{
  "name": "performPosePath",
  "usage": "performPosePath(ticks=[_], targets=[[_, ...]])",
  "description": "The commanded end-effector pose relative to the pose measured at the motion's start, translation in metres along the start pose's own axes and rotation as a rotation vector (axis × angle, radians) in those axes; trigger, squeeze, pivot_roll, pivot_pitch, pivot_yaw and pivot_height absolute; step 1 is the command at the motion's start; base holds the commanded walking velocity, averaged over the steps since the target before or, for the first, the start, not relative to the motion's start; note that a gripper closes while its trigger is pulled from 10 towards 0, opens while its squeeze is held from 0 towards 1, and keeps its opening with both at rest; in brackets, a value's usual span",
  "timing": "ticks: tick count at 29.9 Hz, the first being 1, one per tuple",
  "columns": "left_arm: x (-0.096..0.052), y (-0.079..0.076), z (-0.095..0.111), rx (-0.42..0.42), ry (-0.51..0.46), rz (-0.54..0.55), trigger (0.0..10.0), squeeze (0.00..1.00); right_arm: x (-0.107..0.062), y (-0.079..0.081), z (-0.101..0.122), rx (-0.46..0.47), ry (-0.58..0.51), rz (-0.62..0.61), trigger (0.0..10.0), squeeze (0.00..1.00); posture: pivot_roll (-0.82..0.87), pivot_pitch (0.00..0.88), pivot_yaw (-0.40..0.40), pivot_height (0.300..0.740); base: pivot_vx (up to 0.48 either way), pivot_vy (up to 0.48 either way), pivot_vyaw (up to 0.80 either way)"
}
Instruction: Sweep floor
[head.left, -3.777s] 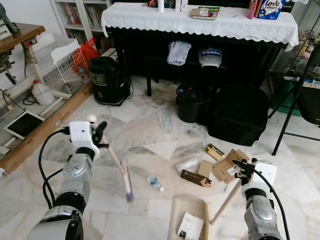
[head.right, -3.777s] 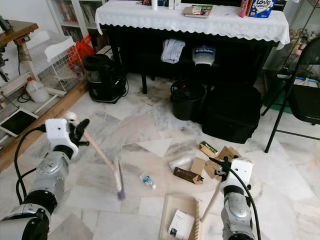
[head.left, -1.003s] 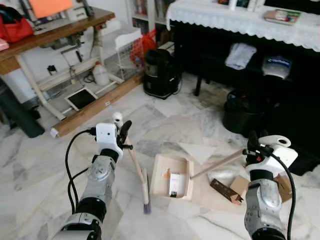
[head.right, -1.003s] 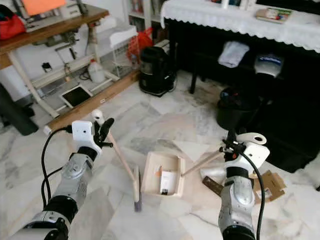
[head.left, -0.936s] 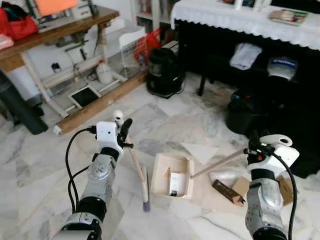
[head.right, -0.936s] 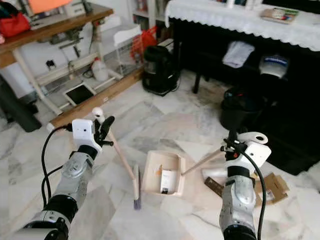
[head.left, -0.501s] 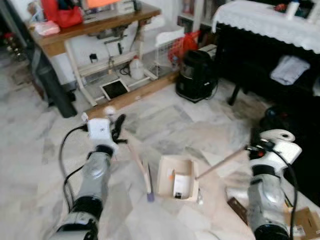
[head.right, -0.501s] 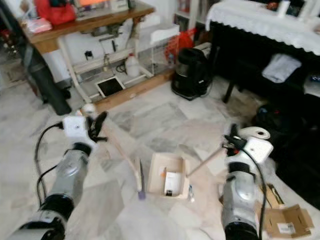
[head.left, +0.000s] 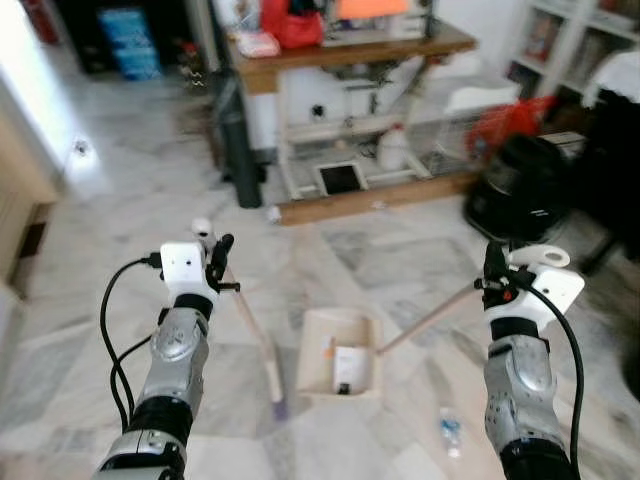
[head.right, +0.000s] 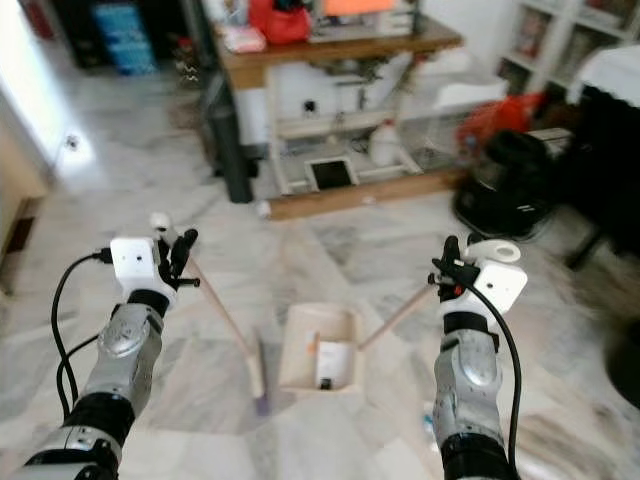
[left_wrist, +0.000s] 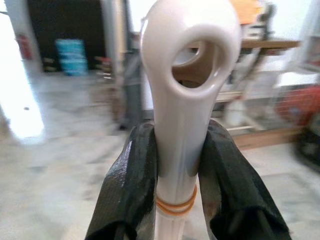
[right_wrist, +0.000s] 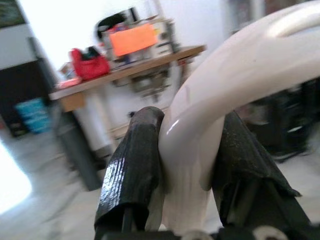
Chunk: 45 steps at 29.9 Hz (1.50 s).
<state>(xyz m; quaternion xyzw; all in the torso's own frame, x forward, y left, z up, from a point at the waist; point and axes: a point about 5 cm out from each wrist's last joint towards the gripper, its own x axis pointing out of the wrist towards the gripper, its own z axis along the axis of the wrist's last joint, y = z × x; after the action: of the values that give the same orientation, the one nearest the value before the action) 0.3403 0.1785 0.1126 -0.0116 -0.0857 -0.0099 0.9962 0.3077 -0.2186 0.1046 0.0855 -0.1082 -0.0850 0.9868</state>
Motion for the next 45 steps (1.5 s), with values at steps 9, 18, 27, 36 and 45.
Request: performPosePath(ticks=[9, 18, 27, 36, 45], targets=[[0.003, -0.004, 0.010, 0.014, -0.036, -0.016, 10.0, 0.00, 0.002, -0.004, 0.013, -0.063, -0.034, 0.030, 10.0, 0.00, -0.11, 0.000, 0.001, 0.740, 0.000, 0.000, 0.78], [0.003, -0.003, 0.011, 0.021, -0.030, -0.016, 10.0, 0.00, 0.002, 0.003, 0.011, -0.054, -0.026, 0.044, 10.0, 0.00, -0.10, 0.000, 0.011, 0.740, 0.000, 0.000, 0.78], [0.002, -0.003, 0.011, 0.021, -0.029, -0.020, 10.0, 0.00, 0.000, 0.003, 0.010, -0.050, -0.018, 0.053, 10.0, 0.00, -0.10, 0.000, 0.010, 0.740, 0.000, 0.000, 0.78], [0.000, -0.003, 0.011, 0.018, -0.027, -0.009, 10.0, 0.00, 0.003, 0.007, 0.009, -0.046, -0.013, 0.066, 10.0, 0.00, -0.08, 0.000, 0.003, 0.740, 0.000, 0.000, 0.78], [-0.003, -0.002, 0.010, 0.023, -0.024, -0.010, 10.0, 0.00, 0.003, 0.009, 0.009, -0.038, -0.012, 0.076, 10.0, 0.00, -0.07, 0.000, 0.006, 0.740, 0.000, 0.000, 0.78]])
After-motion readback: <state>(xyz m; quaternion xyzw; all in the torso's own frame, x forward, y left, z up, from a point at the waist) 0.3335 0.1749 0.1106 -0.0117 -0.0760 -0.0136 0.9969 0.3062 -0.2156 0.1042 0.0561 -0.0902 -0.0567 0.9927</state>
